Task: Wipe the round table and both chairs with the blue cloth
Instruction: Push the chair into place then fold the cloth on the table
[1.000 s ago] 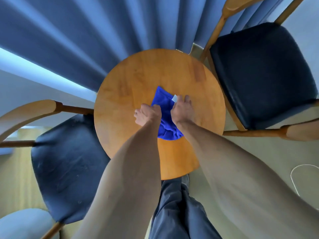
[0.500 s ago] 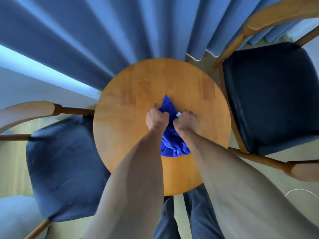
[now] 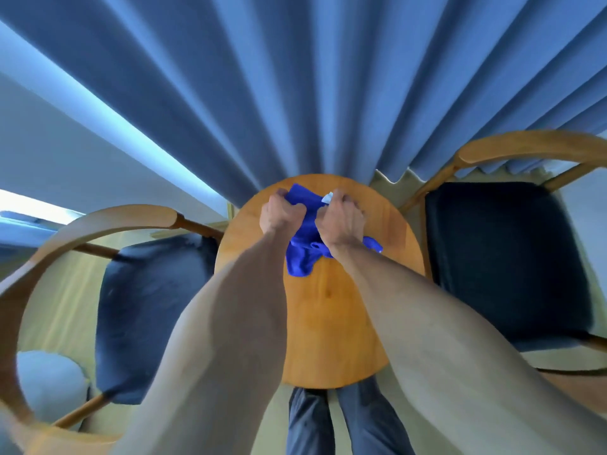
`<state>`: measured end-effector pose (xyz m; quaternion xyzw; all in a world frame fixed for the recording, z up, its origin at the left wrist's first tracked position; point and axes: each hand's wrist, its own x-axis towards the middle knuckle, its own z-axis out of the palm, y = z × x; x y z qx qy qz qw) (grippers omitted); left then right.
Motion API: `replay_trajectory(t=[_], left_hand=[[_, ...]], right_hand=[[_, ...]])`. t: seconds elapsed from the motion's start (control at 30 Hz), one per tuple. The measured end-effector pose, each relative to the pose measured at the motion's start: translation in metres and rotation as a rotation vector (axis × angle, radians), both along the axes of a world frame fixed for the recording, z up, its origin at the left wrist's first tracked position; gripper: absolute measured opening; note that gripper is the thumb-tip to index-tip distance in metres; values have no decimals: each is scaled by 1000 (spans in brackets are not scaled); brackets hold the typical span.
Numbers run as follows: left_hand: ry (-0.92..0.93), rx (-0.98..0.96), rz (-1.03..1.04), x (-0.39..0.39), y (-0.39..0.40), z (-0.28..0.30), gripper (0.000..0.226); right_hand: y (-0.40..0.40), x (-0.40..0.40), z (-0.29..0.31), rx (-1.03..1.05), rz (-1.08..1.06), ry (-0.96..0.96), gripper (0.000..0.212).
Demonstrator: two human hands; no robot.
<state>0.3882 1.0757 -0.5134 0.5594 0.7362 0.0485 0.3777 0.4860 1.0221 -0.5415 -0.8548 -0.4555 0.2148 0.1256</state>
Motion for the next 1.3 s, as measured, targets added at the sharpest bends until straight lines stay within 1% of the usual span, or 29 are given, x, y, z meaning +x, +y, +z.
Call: replay_trajectory(t=[0.07, 0.1, 0.17, 0.23, 0.3, 0.33, 0.4, 0.47, 0.5, 0.53, 0.6, 0.67, 0.7, 0.77, 0.87, 0.9, 0.93, 1.0, 1.1, 1.17, 1.23, 1.3], left_hand=[[37, 37, -10, -8, -4, 8, 60], [56, 47, -21, -13, -7, 10, 55], [113, 26, -93, -23, -16, 9, 34], [201, -35, -186, -32, -29, 1, 15], [287, -146, -239, -45, -45, -12, 11], [318, -216, -263, -52, -54, -21, 13], [330, -312, -314, -63, -72, -36, 25], [289, -329, -357, -71, -88, -49, 49], [272, -339, -382, -72, -94, -52, 61], [267, -350, -417, -72, -99, -52, 69], [259, -362, -485, -69, -104, -51, 80], [199, -356, -531, -61, -108, -43, 92], [145, -350, -540, -55, -109, -36, 88], [62, -330, -519, -43, -109, -21, 66], [68, -190, -421, -31, -102, 14, 27], [84, -137, -405, -29, -97, 27, 17], [97, -91, -407, -27, -90, 40, 13], [143, -30, -444, -24, -73, 69, 16], [227, -7, -542, -26, -46, 113, 18], [248, -58, -573, -31, -32, 142, 17], [265, -107, -579, -37, -24, 167, 14], [248, -123, -577, -41, -22, 184, 11]], right_hand=[[1, -4, 12, 55, 51, -4, 37], [-1, -6, 15, 68, 93, -14, 38], [-8, -11, 15, 56, 182, -7, 40], [-23, -17, 7, -17, 269, 20, 42], [-41, -21, -3, -166, 339, 26, 45], [-51, -22, -10, -254, 372, 13, 43], [-70, -26, -21, -405, 431, -26, 31], [-84, -27, -31, -485, 422, -50, 22], [-89, -27, -33, -498, 406, -52, 21], [-91, -28, -34, -499, 394, -46, 21], [-93, -29, -31, -482, 399, -24, 23], [-90, -32, -21, -436, 445, 4, 25], [-87, -32, -14, -397, 450, 28, 25], [-78, -31, 7, -319, 429, 55, 24], [-65, -27, 45, -280, 387, 11, 32], [-61, -27, 58, -265, 340, 24, 36], [-55, -27, 70, -239, 287, 51, 36], [-42, -25, 97, -199, 224, 91, 32], [-25, -18, 142, -184, 237, 48, 31], [-17, -13, 170, -201, 291, 23, 30], [-12, -8, 195, -247, 375, 45, 26], [-9, -4, 217, -317, 455, 86, 32]])
